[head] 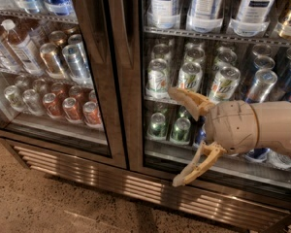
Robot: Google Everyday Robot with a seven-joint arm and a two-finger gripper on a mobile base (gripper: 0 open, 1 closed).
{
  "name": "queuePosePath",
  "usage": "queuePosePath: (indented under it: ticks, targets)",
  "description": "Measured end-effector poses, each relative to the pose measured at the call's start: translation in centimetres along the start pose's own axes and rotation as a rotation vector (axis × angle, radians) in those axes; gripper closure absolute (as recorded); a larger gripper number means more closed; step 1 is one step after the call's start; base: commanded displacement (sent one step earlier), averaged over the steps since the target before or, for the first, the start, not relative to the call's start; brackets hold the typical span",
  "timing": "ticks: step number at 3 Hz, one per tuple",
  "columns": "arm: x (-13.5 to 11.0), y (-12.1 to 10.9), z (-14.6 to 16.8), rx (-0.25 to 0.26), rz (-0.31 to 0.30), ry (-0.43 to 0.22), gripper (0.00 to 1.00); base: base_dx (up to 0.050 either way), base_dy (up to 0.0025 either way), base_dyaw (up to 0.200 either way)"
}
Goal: Open right fridge door
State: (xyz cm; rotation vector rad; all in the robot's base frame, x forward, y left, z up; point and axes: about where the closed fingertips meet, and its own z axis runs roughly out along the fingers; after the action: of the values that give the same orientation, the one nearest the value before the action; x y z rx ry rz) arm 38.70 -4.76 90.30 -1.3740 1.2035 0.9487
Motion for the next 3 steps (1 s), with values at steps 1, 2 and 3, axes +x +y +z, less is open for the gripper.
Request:
queuePosePath:
  ticks: [1,2,3]
  targets:
    - [0.0,0.0,0.0,0.000,0.000,0.000,0.00,0.000,0.00000,0.000]
    - [-1.7,-0.3,-0.1,0.001,-0.013,0.002,0.00,0.000,0.00000,0.000]
    - [-6.0,-0.3,-0.5,0.010,-0.073,0.005,0.00,0.000,0.00000,0.000]
